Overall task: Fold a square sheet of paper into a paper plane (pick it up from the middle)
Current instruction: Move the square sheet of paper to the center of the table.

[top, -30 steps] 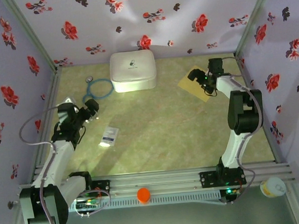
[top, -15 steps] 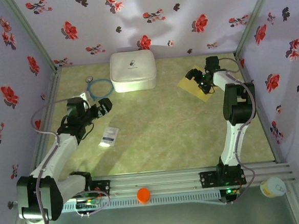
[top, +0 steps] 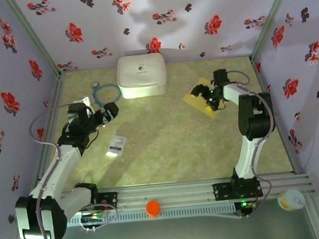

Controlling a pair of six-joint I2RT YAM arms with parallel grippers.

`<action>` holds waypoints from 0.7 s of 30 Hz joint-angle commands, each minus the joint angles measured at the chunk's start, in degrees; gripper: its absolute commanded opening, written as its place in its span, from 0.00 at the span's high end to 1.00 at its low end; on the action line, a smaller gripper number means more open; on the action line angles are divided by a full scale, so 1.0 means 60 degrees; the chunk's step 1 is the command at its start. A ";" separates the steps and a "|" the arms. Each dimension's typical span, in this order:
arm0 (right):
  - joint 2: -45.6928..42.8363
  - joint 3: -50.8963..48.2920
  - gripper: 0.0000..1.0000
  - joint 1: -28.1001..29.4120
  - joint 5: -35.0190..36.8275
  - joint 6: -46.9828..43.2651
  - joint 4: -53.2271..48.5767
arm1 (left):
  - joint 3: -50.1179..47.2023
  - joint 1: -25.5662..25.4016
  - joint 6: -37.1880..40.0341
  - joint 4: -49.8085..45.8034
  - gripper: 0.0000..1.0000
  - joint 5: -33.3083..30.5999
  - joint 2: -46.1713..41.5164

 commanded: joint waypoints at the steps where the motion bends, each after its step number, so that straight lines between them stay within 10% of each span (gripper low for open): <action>1: -0.0542 -0.1309 0.01 0.1060 -0.0081 0.0130 -0.0206 | 0.0312 -0.0137 -0.0007 -0.0248 0.01 0.0293 -0.0312; 13: -0.2107 -0.3750 0.01 0.4226 -0.0590 0.0949 0.1455 | 0.0397 -0.0727 -0.0132 -0.0947 0.08 0.0648 -0.0932; 21: -0.3062 -0.3102 0.01 0.3605 -0.0376 0.0421 0.1110 | 0.0561 -0.1499 0.0004 -0.0694 0.17 0.0856 -0.0301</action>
